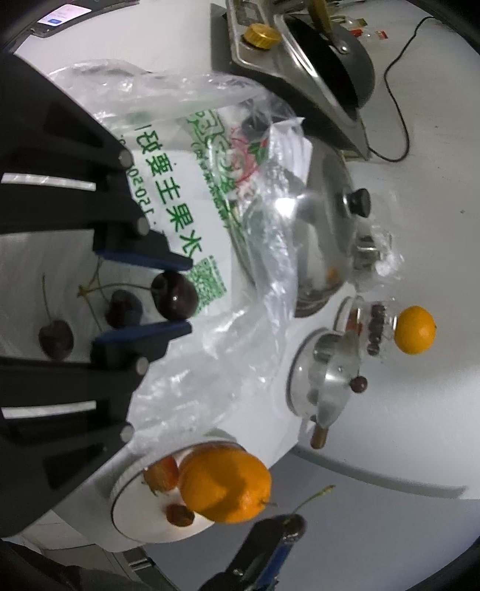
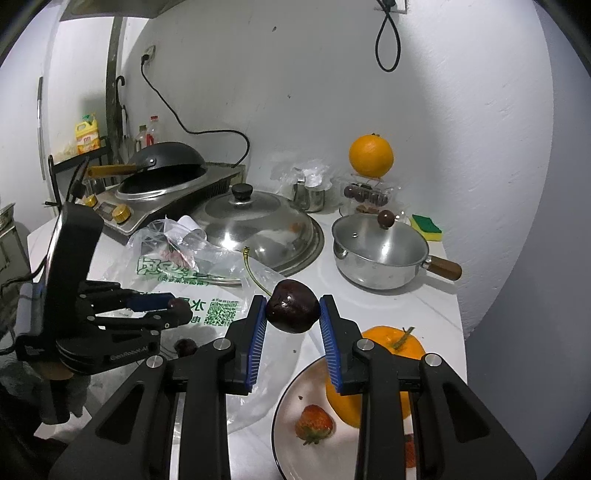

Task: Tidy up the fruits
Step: 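Close the left gripper on a cherry and lift it from the bag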

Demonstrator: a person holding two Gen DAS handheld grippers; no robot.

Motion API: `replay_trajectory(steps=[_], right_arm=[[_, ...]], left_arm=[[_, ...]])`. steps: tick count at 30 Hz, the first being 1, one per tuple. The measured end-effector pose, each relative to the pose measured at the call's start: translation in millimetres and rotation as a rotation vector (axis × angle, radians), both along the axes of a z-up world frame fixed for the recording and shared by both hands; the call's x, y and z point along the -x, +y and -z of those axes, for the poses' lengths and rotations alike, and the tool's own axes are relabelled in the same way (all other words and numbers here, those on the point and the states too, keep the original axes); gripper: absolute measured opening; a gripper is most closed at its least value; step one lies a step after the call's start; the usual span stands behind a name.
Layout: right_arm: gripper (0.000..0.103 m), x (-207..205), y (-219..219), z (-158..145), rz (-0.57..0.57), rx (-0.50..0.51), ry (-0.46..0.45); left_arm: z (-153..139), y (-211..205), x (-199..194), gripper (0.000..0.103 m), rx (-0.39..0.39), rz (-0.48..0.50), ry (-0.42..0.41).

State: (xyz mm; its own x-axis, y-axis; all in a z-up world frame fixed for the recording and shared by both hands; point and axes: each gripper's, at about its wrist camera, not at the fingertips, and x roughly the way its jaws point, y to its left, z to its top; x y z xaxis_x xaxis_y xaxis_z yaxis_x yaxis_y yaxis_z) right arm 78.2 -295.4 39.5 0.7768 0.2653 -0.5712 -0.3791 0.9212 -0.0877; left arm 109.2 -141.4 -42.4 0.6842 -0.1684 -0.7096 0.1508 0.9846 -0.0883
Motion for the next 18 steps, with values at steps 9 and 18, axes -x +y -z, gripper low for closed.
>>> replay_trajectory(steps=[9, 18], right_arm=[[0.031, 16, -10, -8, 0.013, 0.002, -0.022], [0.031, 31, -32, -14, 0.049, -0.004, -0.038]], left_arm=[[-19, -14, 17, 0.029, 0.009, 0.013, -0.043], [-36, -39, 32, 0.029, 0.008, 0.052, -0.087]])
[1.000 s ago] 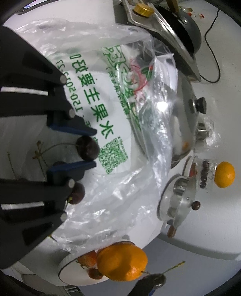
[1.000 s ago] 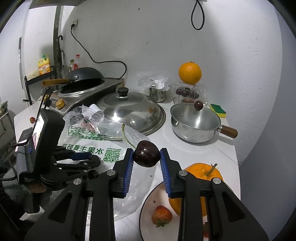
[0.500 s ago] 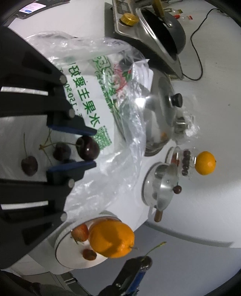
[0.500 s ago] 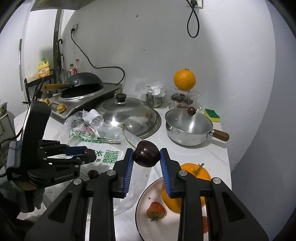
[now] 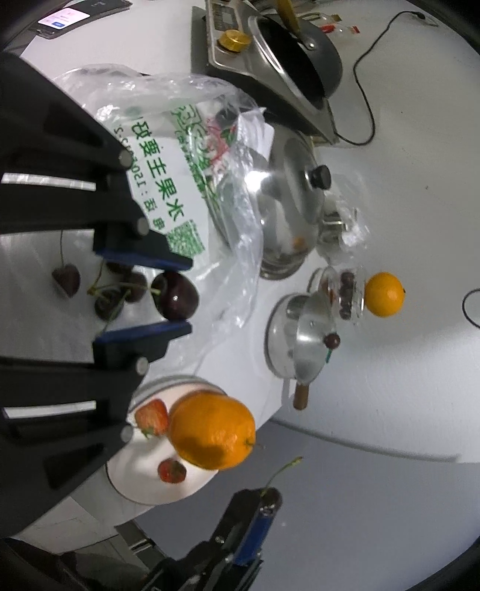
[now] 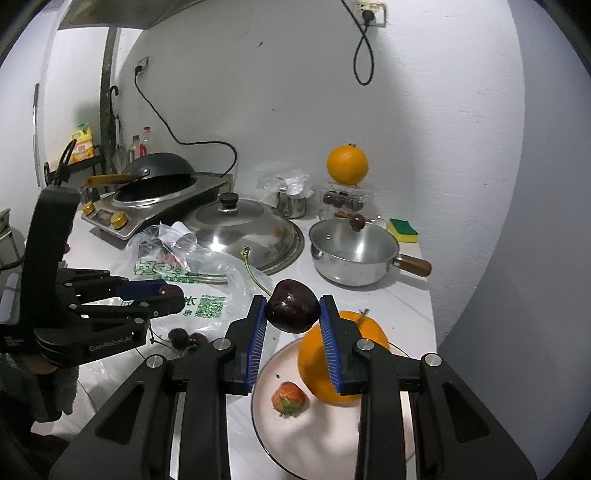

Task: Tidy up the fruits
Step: 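Close the left gripper on a cherry and lift it from the bag, then carry both cherries onto the white plate beside the strawberries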

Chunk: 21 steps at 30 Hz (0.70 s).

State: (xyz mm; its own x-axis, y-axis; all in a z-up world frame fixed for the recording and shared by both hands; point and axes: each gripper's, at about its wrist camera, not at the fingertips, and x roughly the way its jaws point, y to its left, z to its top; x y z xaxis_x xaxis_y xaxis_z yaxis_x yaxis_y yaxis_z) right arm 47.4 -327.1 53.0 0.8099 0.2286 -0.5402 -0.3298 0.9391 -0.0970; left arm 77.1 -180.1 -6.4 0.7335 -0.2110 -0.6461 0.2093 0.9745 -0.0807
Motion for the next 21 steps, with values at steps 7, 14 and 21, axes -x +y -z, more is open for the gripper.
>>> replay_trajectory(steps=[7, 14, 21], right_arm=[[0.031, 10, -18, 1, 0.021, -0.009, -0.002], [0.031, 18, -39, 2, 0.047, -0.018, -0.004], [0.031, 25, -61, 6, 0.075, -0.028, 0.0]], left_arm=[[-4, -21, 7, 0.029, -0.008, 0.029, -0.009], [-7, -44, 13, 0.029, -0.014, 0.062, -0.02], [-6, -69, 18, 0.029, -0.026, 0.099, -0.021]])
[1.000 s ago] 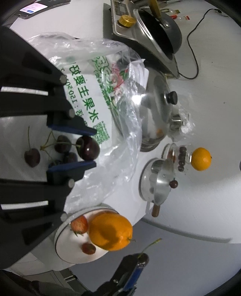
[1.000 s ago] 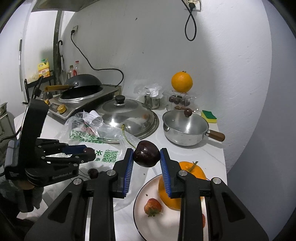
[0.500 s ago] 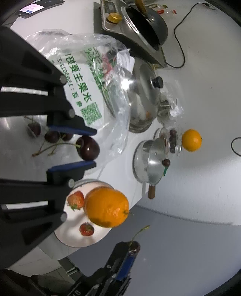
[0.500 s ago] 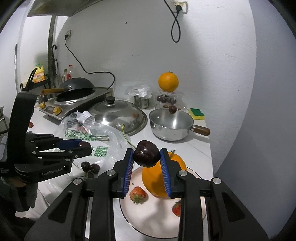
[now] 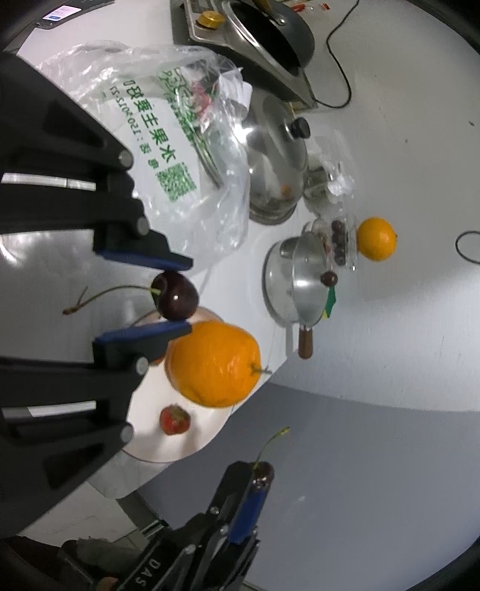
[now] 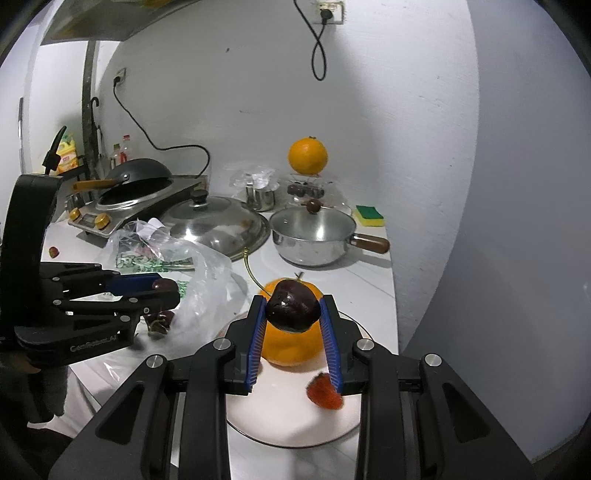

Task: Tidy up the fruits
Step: 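Carry both cherries onto the white plate beside the strawberries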

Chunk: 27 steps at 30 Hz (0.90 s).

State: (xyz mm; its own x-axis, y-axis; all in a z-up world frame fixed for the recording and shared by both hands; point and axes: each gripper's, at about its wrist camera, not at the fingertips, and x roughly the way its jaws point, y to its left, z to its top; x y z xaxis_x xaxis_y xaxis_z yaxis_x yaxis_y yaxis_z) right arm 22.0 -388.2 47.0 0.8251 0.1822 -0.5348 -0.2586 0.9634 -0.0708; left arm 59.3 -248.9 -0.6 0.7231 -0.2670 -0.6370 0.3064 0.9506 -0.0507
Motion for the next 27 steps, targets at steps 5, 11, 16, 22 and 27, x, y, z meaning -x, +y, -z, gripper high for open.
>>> replay_trajectory(steps=[5, 11, 16, 22, 27], right_arm=[[0.031, 3, -13, 5, 0.014, -0.007, 0.006], [0.031, 4, -27, 12, 0.03, -0.016, 0.017], [0.031, 2, -37, 22, 0.042, -0.022, 0.037], [0.031, 0, -48, 34, 0.053, -0.029, 0.061], [0.031, -6, -57, 45, 0.067, -0.034, 0.085]], left_arm=[[4, -17, 3, 0.029, -0.006, 0.022, 0.008], [11, -35, 3, 0.029, -0.011, 0.052, 0.022], [20, -50, 1, 0.029, -0.016, 0.069, 0.041], [33, -66, -2, 0.029, -0.024, 0.092, 0.067], [42, -77, -3, 0.029, -0.027, 0.113, 0.085]])
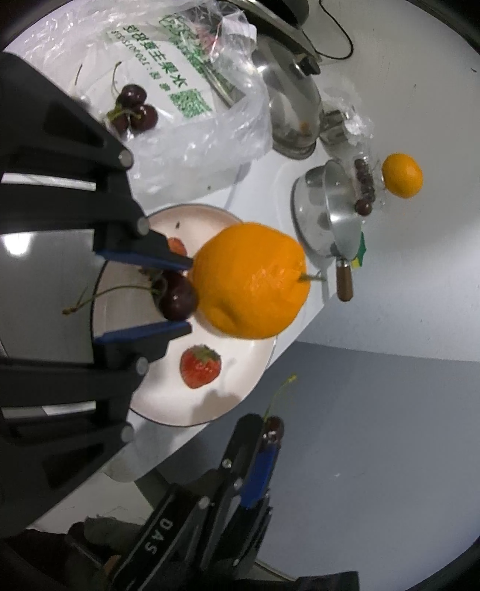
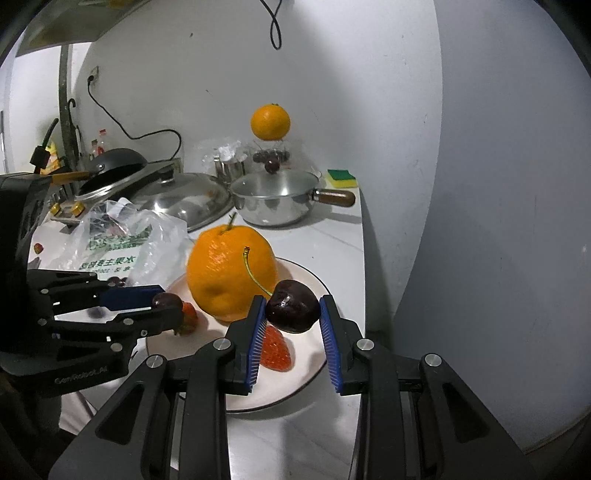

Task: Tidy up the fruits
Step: 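Carry both cherries onto the white plate beside the strawberries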

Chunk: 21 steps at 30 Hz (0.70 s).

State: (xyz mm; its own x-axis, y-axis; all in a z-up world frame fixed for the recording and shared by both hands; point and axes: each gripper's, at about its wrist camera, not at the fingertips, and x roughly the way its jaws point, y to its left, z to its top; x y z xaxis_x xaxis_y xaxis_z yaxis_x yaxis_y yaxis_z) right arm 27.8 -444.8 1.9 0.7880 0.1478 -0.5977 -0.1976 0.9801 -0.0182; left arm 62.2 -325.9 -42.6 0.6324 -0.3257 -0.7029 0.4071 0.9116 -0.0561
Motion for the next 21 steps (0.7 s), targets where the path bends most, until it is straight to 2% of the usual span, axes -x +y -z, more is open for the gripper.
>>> replay_trajectory(steps=[7, 21], right_arm=[[0.031, -10, -3, 17, 0.006, -0.001, 0.039], [0.031, -22, -4, 34, 0.008, -0.002, 0.082]], left_arm=[[11, -10, -2, 0.029, 0.0, 0.026, 0.028], [24, -21, -7, 0.029, 0.005, 0.061, 0.071]])
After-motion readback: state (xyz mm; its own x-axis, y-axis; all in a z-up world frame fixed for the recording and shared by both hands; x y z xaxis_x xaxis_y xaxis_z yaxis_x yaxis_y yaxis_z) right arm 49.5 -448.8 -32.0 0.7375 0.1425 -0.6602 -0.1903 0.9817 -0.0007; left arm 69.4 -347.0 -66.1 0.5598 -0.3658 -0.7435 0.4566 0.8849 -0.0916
